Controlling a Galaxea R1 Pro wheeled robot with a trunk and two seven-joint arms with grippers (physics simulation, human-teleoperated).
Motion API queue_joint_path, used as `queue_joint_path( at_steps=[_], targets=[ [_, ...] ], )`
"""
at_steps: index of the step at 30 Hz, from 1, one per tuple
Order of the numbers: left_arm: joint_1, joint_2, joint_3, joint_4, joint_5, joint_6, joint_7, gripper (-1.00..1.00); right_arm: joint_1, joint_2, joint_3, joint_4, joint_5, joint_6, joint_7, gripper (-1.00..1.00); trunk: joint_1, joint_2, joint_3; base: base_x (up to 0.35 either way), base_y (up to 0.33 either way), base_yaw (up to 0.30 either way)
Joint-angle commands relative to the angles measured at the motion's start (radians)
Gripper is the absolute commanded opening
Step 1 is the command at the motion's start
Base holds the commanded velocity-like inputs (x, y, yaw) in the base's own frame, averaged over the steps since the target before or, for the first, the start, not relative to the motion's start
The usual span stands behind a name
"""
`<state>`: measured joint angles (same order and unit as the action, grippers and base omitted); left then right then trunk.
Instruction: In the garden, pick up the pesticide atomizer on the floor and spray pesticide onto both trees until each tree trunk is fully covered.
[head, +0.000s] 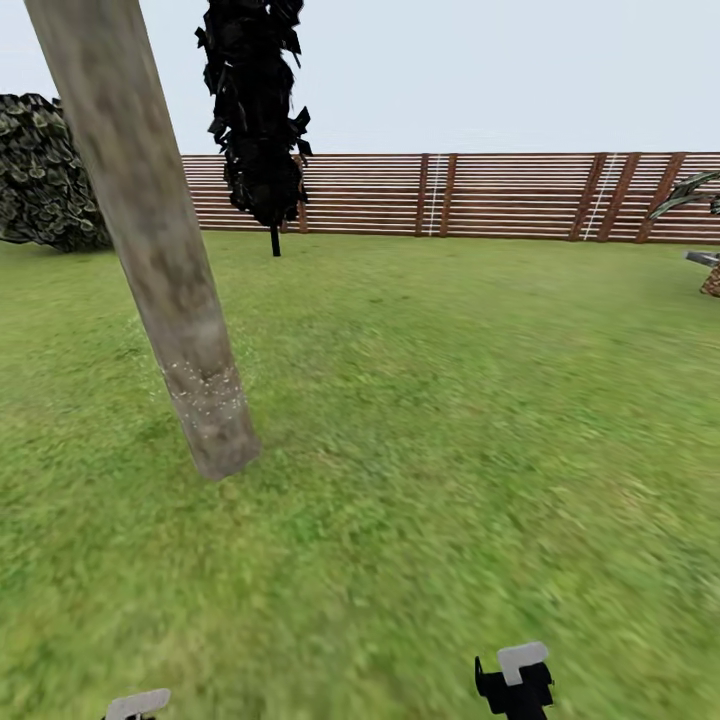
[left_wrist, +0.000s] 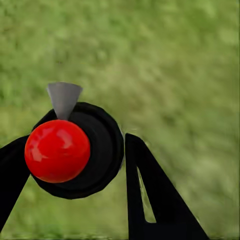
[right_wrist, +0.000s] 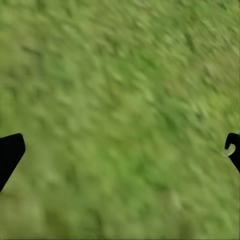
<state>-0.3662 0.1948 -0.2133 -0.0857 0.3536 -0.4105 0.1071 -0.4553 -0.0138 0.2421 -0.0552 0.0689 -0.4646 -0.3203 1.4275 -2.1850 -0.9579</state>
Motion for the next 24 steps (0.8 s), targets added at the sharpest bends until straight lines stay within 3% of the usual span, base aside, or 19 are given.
queue_joint_path(
  at_steps=[1, 3, 6, 8, 13, 24],
  targets=[
    [0.003, 0.000, 0.019, 0.000, -0.002, 0.000, 0.002, -1.00, 0.002, 0.000, 0.000, 0.000, 0.000, -0.005, 0.000, 1.00, 0.000, 0.000, 0.000, 0.000, 0.000, 0.278],
    [0.006, 0.000, 0.048, 0.000, -0.003, -0.002, 0.004, -1.00, 0.004, -0.002, 0.000, 0.000, -0.005, -0.020, -0.001, 1.00, 0.000, 0.000, 0.000, 0.000, 0.000, 0.278],
    [0.008, 0.000, 0.059, 0.000, -0.004, -0.002, 0.005, -1.00, 0.007, -0.002, 0.000, 0.000, -0.085, -0.027, -0.002, 1.00, 0.000, 0.000, 0.000, 0.000, 0.000, 0.279],
    [0.009, 0.003, 0.062, 0.000, -0.003, -0.002, 0.005, -1.00, 0.008, -0.002, 0.001, 0.000, -0.116, -0.029, -0.002, 1.00, 0.000, 0.000, 0.000, 0.000, 0.028, 0.280],
    [0.009, -0.003, 0.090, 0.000, -0.001, -0.002, 0.005, -1.00, 0.012, 0.003, 0.002, 0.001, -0.128, -0.028, -0.002, 1.00, 0.000, 0.000, 0.000, 0.000, 0.246, 0.280],
    [0.009, -0.005, 0.094, 0.000, 0.001, -0.001, 0.005, -1.00, 0.012, 0.000, 0.003, 0.002, -0.127, -0.028, -0.002, 1.00, 0.000, 0.000, 0.000, 0.000, 0.304, 0.280]
  ],
)
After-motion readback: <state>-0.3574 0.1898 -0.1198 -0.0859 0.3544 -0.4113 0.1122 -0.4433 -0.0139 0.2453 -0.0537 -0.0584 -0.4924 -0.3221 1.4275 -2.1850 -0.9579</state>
